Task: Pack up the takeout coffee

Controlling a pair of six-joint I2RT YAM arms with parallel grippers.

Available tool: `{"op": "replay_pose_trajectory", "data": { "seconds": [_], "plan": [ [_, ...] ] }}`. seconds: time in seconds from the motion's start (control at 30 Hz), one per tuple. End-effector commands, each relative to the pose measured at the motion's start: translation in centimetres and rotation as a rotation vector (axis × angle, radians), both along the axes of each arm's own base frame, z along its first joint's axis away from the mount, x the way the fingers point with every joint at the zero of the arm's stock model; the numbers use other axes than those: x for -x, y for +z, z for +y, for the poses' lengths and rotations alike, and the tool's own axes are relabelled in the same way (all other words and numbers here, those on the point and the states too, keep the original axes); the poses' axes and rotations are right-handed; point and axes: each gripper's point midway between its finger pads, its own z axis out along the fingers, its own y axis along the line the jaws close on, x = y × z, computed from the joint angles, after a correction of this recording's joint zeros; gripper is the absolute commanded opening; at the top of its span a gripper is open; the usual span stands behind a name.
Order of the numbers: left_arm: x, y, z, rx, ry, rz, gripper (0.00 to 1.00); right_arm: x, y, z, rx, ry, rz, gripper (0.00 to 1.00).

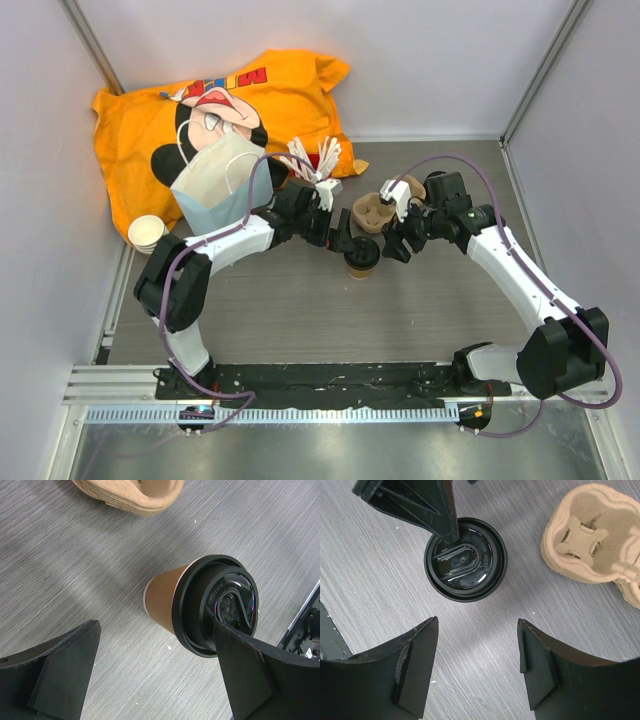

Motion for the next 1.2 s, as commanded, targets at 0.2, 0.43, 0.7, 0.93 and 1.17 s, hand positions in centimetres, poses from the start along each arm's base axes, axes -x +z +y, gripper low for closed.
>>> {"op": "replay_pose_trajectory", "data": {
  "seconds": [0.2,0.43,0.7,0.93,1.17],
  "plan": [
    [-0.3,4.8,-0.9,0.079,-0.040,-0.062,1.00,-0.6,1.7,1.1,-0.084,-0.001,-0.018,0.69],
    [-0.2,4.9,-2.3,0.118,-0.067,0.001,1.00,-0.8,1.6,0.7,-0.091,-0.021,-0.015,0.69],
    [0.1,3.3,-3.3,0.096,-0.075,0.032,0.99,-1.1,1.5,0.1,-0.101,-0.051,-0.024,0.69],
    [0.5,2.1,-3.5,0.063,-0.079,0.044,0.95,-1.2,1.5,-0.1,-0.107,-0.062,-0.028,0.69],
    [0.8,1.4,-3.2,0.050,-0.083,0.056,0.84,-1.2,1.6,-0.3,-0.112,-0.068,-0.030,0.69]
  ]
}}
